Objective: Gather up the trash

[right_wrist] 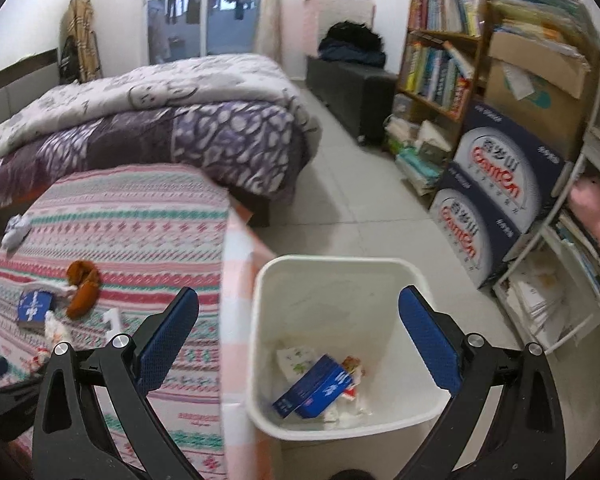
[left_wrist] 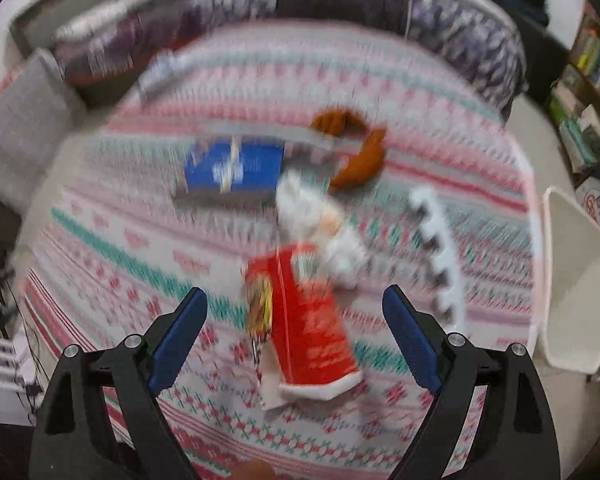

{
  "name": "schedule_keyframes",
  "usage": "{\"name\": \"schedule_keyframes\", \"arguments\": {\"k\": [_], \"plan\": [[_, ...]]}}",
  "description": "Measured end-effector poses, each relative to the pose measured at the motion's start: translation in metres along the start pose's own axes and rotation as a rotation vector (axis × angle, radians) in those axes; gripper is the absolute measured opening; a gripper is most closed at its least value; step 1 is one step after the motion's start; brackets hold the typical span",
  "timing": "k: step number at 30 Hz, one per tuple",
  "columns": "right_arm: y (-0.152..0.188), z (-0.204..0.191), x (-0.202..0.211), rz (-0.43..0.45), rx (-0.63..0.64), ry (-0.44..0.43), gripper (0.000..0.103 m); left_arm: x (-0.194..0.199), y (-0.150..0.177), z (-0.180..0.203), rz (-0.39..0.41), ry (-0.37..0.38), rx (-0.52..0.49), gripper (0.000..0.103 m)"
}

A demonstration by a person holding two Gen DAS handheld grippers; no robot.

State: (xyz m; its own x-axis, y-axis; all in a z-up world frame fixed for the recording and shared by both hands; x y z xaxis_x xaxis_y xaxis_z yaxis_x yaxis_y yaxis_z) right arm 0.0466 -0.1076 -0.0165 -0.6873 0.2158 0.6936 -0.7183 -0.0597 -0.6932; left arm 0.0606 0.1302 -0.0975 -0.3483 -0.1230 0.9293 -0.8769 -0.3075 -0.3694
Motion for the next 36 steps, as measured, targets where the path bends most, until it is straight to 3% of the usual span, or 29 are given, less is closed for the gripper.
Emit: {"name": "schedule_keyframes", "arguments": {"k": [1,3,4,6,8,14,23,28,36], "plan": [[0.000,-0.007,-0.003,-0.017,0.005,-0.023,0.096,-0.012,0.002,-0.004,-0.071,0.016,0.000,0.087],[-0.001,-0.021,-0.010,-0.048,0.016,-0.063,0.096,-0.021,0.004,-0.009,-0.126,0.033,0.006,0.087],[-0.001,-0.026,-0.013,-0.058,0.020,-0.075,0.096,-0.026,0.007,-0.013,-0.149,0.045,0.008,0.082],[-0.002,-0.040,-0.019,-0.078,0.032,-0.112,0.096,-0.029,0.009,-0.019,-0.170,0.079,0.008,0.058],[-0.003,-0.051,-0.023,-0.088,0.044,-0.147,0.096,-0.027,0.011,-0.030,-0.181,0.133,0.024,0.054],[-0.007,-0.090,-0.033,-0.120,0.075,-0.263,0.096,-0.002,-0.001,-0.068,-0.063,0.146,0.072,0.053],[-0.006,-0.168,-0.039,-0.138,0.237,-0.388,0.096,0.030,-0.032,-0.116,0.129,0.077,0.178,0.053],[0.001,-0.207,-0.041,-0.143,0.339,-0.432,0.094,0.032,-0.045,-0.123,0.165,0.070,0.204,0.053],[0.009,-0.238,-0.055,-0.208,0.394,-0.490,0.071,0.026,-0.048,-0.135,0.159,0.070,0.242,0.053]]}}
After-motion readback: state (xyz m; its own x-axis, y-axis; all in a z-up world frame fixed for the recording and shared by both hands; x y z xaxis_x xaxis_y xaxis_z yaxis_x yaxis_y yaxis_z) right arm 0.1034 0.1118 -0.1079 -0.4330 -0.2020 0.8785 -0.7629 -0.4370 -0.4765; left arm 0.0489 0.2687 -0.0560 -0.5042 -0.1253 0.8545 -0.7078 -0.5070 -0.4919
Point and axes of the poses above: each gripper's, at about its wrist camera, not at the fingertips, and x roughly against the way its jaws point, z to its right, y to its underside, the point moved 1 cm from there along -x, roughly the way its jaws point, and after that the axes turned 10 degrees about x, right-handed, at the moved point
